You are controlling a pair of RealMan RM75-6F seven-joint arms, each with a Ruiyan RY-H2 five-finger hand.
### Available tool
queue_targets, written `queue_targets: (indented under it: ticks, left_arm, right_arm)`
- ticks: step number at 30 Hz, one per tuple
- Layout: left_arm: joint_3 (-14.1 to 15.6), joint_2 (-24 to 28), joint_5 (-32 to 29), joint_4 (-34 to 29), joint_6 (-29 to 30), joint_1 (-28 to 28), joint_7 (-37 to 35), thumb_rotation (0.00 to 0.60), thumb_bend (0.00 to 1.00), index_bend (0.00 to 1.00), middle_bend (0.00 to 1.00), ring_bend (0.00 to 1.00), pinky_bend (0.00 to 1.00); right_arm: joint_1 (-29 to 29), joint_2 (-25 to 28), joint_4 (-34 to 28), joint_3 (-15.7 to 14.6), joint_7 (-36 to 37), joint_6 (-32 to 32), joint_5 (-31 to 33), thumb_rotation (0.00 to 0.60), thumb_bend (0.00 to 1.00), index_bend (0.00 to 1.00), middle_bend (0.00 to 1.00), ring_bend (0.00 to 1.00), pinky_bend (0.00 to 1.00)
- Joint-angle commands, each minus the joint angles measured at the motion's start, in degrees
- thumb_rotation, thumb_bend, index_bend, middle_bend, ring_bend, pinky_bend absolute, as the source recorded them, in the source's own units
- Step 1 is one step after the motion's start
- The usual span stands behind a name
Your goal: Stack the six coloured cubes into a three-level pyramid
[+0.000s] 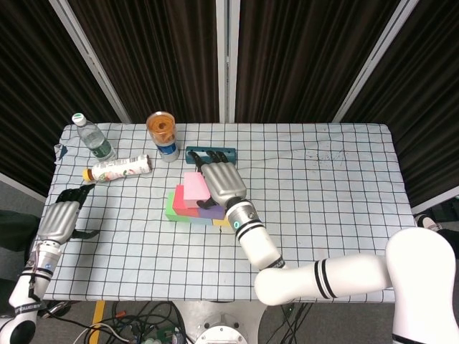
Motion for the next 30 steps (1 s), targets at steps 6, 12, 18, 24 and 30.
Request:
queue_targets:
  ticks: [6, 12, 18, 24, 30]
  left_arm:
    - [0.00, -0.21, 0.30, 0.57, -0.24, 0.11, -0.70, 0.600, 0.09, 0.07, 0.07, 0.10, 0.09]
    - [0.04, -0.45, 0.43, 1.08, -0.33, 0.32, -1.34, 0.600, 0.09, 0.07, 0.07, 0.10, 0.09]
    - [-0.05, -0.69, 0.49, 1.60, -0.32, 0.45, -1.69, 0.600, 0.09, 0.07, 0.07, 0.10, 0.09]
    - [-0.08, -0.61, 0.48, 1.71, -0.11, 0.76, -1.96, 0.600, 0.09, 0.07, 0.07, 0.10, 0.09]
    - [-0.16, -0.42, 0.34, 1.55, -0.23, 0.89, -2.18, 0.600, 0.09, 0.07, 0.07, 0.10, 0.09]
  right_arm:
    - [0.23, -1.89, 1.23, 1.46, -2.09, 0.39, 1.59, 0.600, 0.18, 0.00, 0.41, 0.02, 0.00]
    - [0.16, -2.97, 2.30, 2.11, -3.52, 0.26, 2.12, 0.600, 0.18, 0.00, 0.39, 0.01, 0.00]
    - [-0.34, -3.06, 2.10, 2.58, -4.60, -0.41, 2.46, 0.600, 0.11, 0.00, 0.28, 0.00, 0.00]
    - [-2.00, -0.83, -0.45, 2.79, -4.49, -2.02, 0.42, 0.600, 0.06, 0.00, 0.14, 0.00, 0.00]
    - [-3.87, 2.15, 0.66, 1.58, -3.33, -8.44, -5.24, 0.600, 0.00, 0.00, 0.18, 0.00, 0.00]
